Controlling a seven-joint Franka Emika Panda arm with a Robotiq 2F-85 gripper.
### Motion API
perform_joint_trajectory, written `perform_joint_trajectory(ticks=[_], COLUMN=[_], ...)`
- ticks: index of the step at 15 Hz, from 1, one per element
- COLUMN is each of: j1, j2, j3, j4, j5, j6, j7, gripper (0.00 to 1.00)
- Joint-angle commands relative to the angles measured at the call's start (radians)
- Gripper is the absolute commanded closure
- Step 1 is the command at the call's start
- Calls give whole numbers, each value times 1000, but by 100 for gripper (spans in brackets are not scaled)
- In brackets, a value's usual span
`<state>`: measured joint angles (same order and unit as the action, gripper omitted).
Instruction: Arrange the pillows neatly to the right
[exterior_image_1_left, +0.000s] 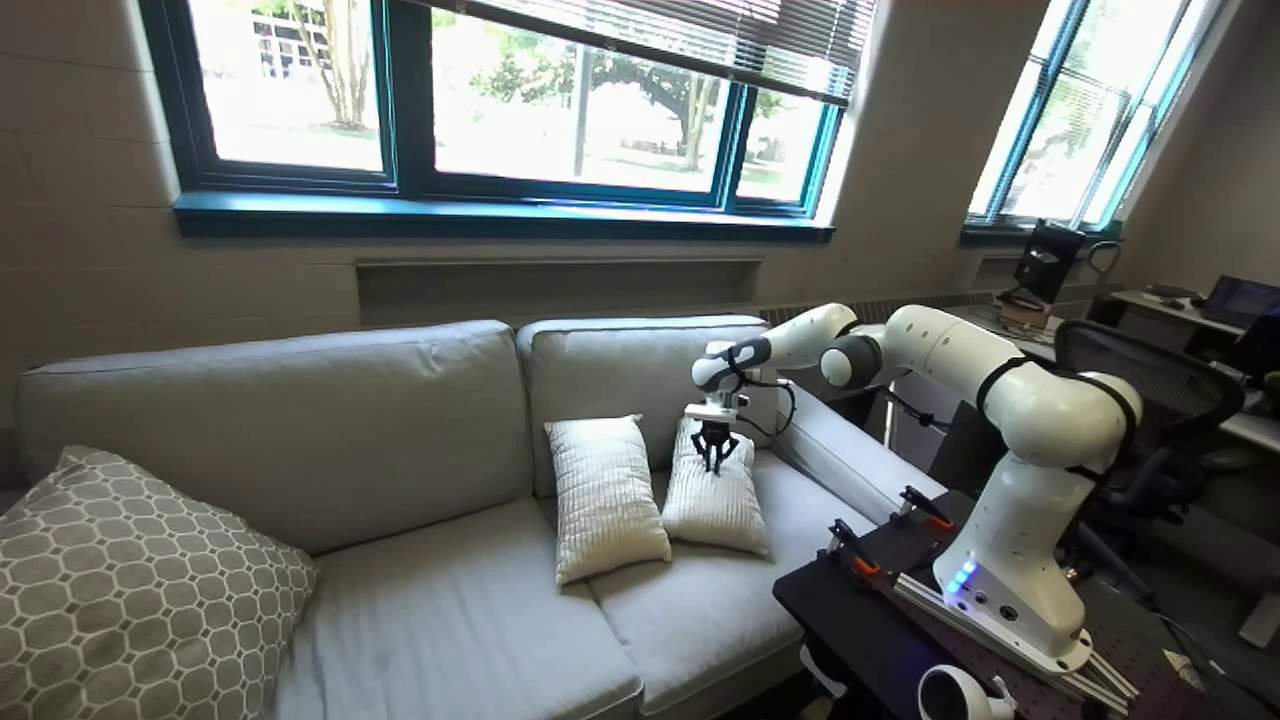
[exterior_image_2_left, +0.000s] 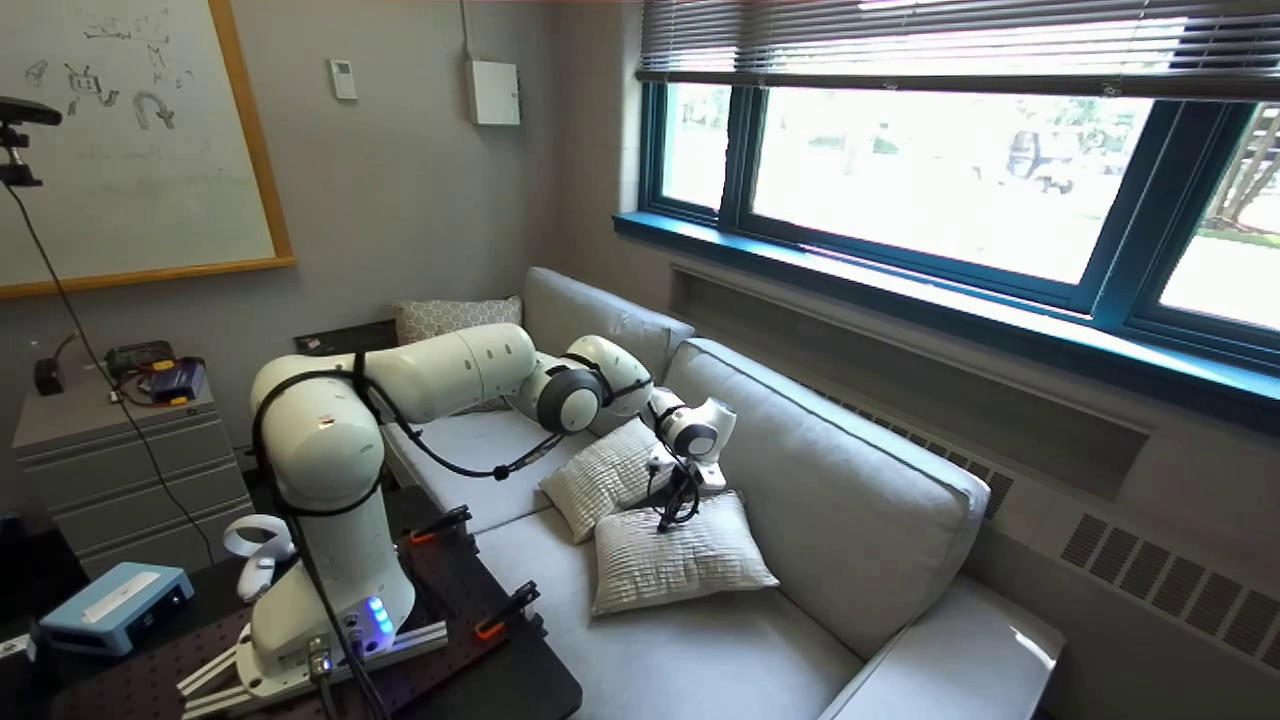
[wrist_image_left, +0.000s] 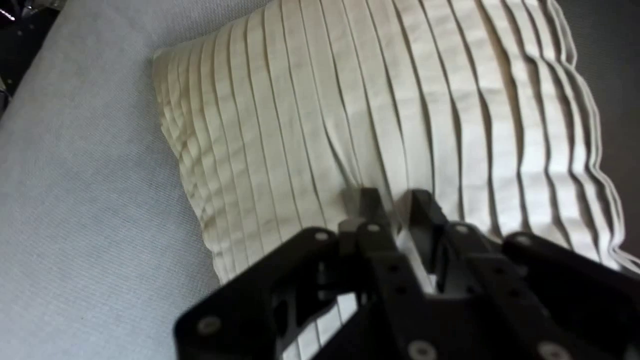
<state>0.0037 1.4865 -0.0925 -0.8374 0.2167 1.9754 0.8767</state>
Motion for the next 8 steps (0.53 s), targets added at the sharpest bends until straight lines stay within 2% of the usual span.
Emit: perform_joint_trajectory(ticks=[1,6,7,8], j1=[-3,-15,-17,-12], j2=[0,-2,-4,-6], j3=[14,29,36,36], j4=[18,83,102,123], j5=[-24,-14,-12,-16], j6=[-25,-50,-59,-69], j7=[25,5,-2,-2], gripper=[100,100,73,74])
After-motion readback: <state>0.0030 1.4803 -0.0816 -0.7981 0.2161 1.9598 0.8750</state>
